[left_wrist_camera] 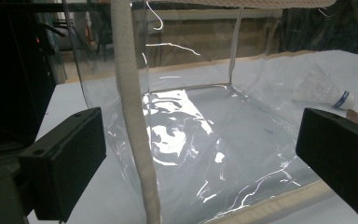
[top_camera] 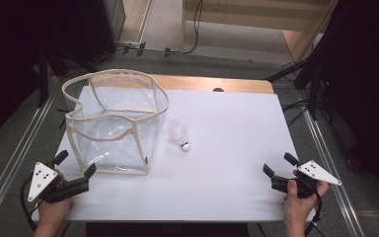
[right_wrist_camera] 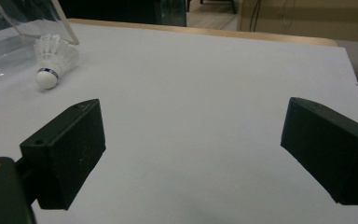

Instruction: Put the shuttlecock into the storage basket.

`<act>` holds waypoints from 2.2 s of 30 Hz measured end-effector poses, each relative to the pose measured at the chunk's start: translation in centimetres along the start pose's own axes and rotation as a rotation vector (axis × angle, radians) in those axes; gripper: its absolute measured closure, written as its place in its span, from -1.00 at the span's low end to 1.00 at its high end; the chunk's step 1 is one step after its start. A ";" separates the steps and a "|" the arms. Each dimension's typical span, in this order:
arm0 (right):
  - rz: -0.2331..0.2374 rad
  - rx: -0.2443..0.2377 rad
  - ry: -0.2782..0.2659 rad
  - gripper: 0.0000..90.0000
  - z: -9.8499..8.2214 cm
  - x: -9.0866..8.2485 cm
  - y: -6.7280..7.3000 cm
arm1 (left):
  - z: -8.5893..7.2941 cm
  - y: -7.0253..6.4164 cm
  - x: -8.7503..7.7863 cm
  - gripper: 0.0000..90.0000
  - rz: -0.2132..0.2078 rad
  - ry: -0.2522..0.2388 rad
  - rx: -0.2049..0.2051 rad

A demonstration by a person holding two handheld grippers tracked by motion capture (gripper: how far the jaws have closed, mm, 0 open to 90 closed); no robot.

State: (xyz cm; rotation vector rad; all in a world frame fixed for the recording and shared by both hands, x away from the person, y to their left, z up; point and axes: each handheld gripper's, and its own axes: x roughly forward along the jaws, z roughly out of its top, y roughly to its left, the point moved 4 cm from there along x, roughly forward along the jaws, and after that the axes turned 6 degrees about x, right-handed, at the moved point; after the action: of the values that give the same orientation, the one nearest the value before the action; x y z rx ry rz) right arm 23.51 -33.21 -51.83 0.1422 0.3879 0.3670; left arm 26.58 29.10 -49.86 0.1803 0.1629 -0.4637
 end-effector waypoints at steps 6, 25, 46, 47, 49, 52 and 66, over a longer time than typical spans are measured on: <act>0.005 -0.031 0.020 -0.90 1.1 0.4 0.9 | 0.0 0.0 0.0 -0.95 0.001 0.003 0.003; 0.066 -0.129 0.128 -0.90 4.2 3.0 4.4 | -0.1 -0.3 -0.1 -0.95 0.004 0.006 0.016; 0.131 -0.202 0.169 -0.90 7.6 6.4 7.4 | -0.1 -0.4 -0.1 -0.95 0.001 0.010 0.026; 0.134 -0.203 0.171 -0.90 7.8 6.6 7.5 | -0.1 -0.4 -0.1 -0.95 0.001 0.009 0.026; 0.141 -0.202 0.175 -0.90 8.0 6.8 7.7 | -0.1 -0.4 -0.1 -0.95 0.001 0.008 0.025; 0.147 -0.214 0.180 -0.90 8.4 7.3 7.9 | -0.1 -0.4 -0.1 -0.95 0.000 0.010 0.030; 0.164 -0.238 0.216 -0.90 9.7 9.1 9.3 | -0.1 -0.5 -0.1 -0.95 0.001 0.014 0.039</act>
State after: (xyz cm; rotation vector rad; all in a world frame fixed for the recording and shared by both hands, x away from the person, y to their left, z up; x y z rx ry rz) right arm 32.15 -21.80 -44.17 -0.1002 0.5441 0.5900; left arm 26.27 28.68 -50.04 0.2215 0.1677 -0.4644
